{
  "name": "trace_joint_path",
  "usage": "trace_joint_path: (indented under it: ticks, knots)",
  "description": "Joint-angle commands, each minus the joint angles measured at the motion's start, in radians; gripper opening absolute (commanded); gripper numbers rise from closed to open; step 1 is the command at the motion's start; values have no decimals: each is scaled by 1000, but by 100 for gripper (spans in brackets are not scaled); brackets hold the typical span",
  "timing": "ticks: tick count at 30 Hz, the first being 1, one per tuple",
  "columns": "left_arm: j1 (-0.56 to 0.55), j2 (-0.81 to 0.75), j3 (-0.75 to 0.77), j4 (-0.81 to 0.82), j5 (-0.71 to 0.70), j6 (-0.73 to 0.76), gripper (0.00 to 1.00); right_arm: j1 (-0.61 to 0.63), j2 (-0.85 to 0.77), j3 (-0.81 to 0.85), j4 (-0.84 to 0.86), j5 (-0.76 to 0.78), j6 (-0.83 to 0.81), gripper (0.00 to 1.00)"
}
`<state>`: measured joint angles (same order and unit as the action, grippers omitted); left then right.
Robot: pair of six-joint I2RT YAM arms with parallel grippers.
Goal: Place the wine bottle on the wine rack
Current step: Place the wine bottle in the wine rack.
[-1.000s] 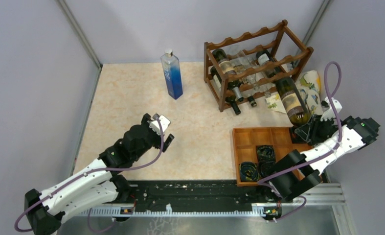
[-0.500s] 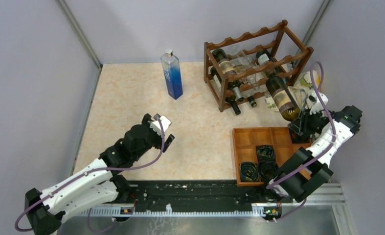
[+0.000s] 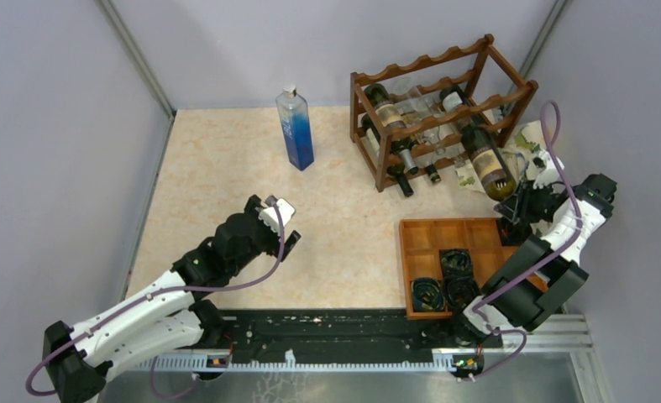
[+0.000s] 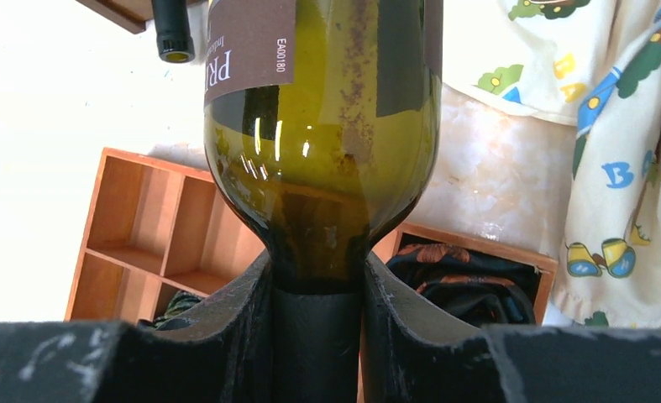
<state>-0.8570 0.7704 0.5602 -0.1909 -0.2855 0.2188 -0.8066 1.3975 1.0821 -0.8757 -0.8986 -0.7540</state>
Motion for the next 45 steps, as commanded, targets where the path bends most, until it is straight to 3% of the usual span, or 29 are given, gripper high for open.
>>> trace_joint_path:
  ticks: [1, 18, 35, 45]
  knots:
    - [3, 1, 9, -2, 5, 11, 99, 27, 3, 91, 104, -114, 15, 0]
    - [2, 10, 5, 1, 5, 15, 99, 150, 55, 156, 227, -40, 91, 0]
    - [3, 48, -9, 13, -6, 34, 99, 301, 273, 374, 335, 83, 96, 0]
    - [3, 68, -24, 28, -14, 52, 99, 356, 353, 446, 484, 112, 199, 0]
